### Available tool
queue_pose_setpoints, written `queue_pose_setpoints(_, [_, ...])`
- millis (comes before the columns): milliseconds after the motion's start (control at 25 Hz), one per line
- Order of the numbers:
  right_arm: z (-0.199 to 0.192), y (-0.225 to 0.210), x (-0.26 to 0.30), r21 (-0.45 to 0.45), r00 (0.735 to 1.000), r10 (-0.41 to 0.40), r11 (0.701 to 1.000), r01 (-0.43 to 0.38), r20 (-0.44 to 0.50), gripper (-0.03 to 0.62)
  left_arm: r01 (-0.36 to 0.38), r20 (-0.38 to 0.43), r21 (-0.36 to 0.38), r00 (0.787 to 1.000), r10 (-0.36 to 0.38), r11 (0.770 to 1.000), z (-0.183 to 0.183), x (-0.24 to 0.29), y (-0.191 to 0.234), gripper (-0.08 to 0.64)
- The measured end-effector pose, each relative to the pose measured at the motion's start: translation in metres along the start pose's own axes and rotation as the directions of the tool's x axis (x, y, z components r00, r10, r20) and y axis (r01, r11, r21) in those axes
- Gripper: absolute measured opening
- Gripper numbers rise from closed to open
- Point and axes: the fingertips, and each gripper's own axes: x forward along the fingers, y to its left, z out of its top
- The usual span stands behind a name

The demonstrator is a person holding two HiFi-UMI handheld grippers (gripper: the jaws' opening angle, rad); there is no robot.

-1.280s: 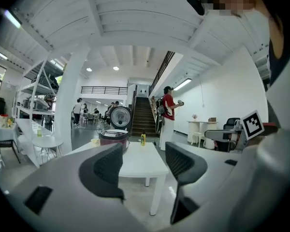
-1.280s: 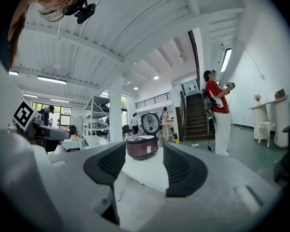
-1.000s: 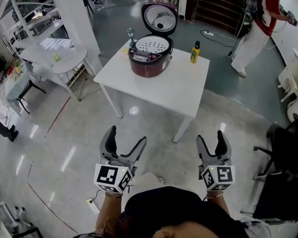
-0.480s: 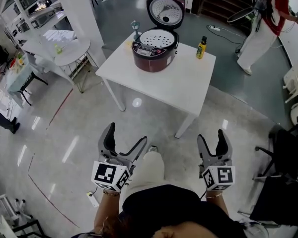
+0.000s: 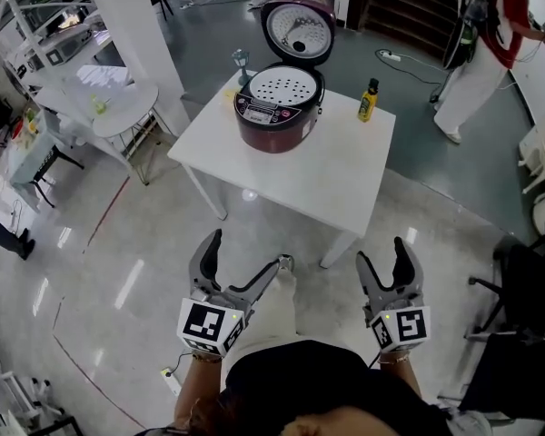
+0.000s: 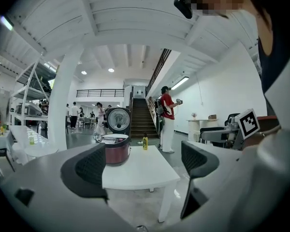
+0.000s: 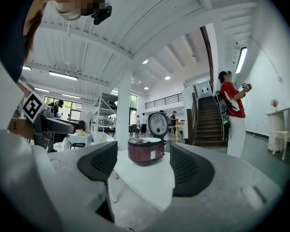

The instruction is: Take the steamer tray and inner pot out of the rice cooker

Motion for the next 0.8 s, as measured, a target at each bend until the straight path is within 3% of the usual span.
queue_pose_setpoints(800, [0.017,-0.080,0.249,0.009,1.000,-0.013,1.000,0.013,-0.028,0.333,0.059,-0.038,-0.029,0.998,-0.060,0.998,0.041,0.226,0.138,0.468])
